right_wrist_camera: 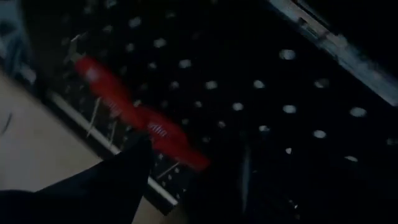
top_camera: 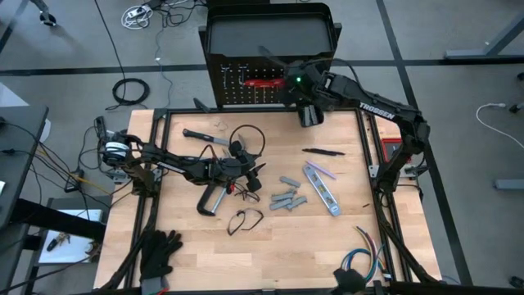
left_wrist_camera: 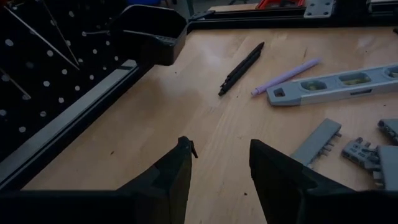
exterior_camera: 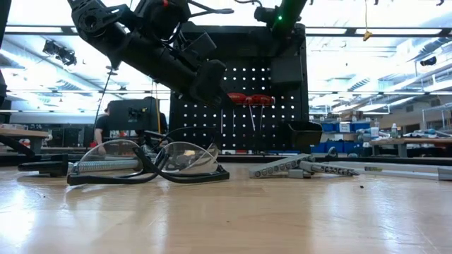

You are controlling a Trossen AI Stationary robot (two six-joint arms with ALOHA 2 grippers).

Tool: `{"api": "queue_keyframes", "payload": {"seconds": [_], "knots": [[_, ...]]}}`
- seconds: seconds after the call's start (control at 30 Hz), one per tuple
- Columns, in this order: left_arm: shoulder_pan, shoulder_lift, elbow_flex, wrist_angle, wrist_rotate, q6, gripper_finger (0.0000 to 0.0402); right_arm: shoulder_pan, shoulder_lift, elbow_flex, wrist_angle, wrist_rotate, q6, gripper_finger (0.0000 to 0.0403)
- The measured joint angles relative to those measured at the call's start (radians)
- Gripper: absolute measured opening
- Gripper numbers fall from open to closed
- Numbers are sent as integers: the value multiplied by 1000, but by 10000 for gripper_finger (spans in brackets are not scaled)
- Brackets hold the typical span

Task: Hang tools onto peg board
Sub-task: Unhang the T-shaped metric hex key

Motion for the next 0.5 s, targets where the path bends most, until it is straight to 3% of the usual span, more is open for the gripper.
{"api": "queue_keyframes", "payload": {"seconds": [0.1,0.23,0.5], "knots": [[0,0,0,-1,0,-3,161,-34,-2,0,26,-8,49,377],[0,0,0,2,8,-3,161,-63,-8,1,48,-98,92,365],[0,0,0,11,21,-7,161,-42,-4,1,49,-104,109,347]]}}
